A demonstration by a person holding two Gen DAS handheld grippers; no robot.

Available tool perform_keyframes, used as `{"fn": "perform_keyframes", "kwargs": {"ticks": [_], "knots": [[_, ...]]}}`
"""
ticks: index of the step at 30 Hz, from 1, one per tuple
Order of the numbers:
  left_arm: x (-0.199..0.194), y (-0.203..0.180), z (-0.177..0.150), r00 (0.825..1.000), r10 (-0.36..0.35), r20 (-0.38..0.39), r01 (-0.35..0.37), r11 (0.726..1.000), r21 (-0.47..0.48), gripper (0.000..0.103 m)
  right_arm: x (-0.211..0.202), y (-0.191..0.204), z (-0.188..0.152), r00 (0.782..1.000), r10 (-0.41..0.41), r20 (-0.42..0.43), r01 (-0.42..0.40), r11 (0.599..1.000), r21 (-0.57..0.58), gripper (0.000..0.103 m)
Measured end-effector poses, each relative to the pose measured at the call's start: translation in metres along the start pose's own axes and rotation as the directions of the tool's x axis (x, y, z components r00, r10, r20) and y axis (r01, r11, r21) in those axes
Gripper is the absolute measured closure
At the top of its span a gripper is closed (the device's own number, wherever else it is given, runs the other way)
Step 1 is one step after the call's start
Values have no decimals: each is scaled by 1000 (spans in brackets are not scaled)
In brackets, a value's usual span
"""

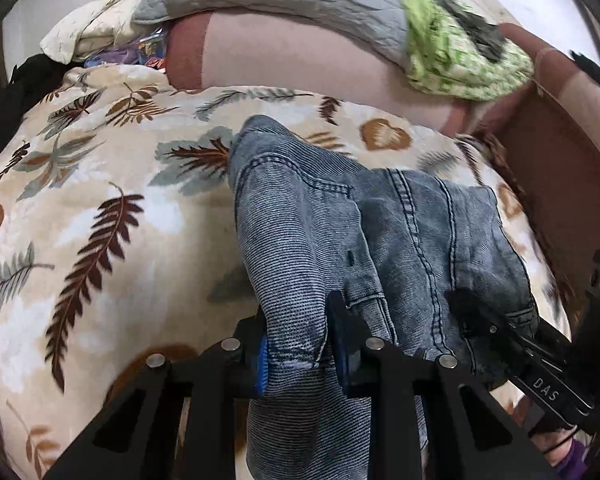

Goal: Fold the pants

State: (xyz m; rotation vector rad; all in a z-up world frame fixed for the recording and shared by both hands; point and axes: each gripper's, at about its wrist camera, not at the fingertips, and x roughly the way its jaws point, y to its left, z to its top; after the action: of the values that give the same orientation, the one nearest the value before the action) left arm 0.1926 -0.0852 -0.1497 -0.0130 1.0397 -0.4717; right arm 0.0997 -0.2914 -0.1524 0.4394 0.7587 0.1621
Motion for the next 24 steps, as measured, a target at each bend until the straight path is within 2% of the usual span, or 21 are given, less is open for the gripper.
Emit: {"fn": "perform_keyframes", "kwargs": {"ticks": [3,5,7,10,11,12,14,16,18,20,22,24], "knots": [[33,13,8,999,25,-29,-26,999,-28,76,36,-19,6,999,-14,-51,15,999,31,63],[61,18,6,994,71,-87,-74,997,-31,70,62,-35,0,991,-25,-129,35,997,75,60],[75,26,0,993,66,-103,-72,996,-60,63,74,-51,-9,987,-29,-157,50,990,132,38],[75,35,-6,993,94,-77,-101,991,-90,40,73,-59,-7,986,-1,-167,26,988,149,32],[72,36,-8,993,95,-74,-102,990,-96,39,68,-59,-7,987,-11,-163,35,989,144,31],[66,36,-9,993,90,-75,-97,990,-99,39,66,-60,-7,987,-14,-159,37,988,148,30],[50,34,-12,990,125,-61,-130,987,-92,40,47,-60,-10,991,-28,-129,49,986,161,30],[23,27,-17,987,158,-11,-158,985,-62,39,23,-56,-11,995,-60,-77,71,988,137,30],[-10,19,-25,975,217,56,-215,976,-31,38,-7,-52,-13,995,-96,-7,97,989,109,30],[-43,10,-34,965,230,126,-229,973,-20,28,-41,-48,-24,994,-89,60,81,990,116,30],[-78,1,-47,946,259,194,-259,966,-24,20,-74,-36,-36,989,-86,118,73,991,109,28],[-111,-8,-59,923,284,260,-288,957,-24,19,-98,-18,-45,982,-103,155,94,994,64,26]]}}
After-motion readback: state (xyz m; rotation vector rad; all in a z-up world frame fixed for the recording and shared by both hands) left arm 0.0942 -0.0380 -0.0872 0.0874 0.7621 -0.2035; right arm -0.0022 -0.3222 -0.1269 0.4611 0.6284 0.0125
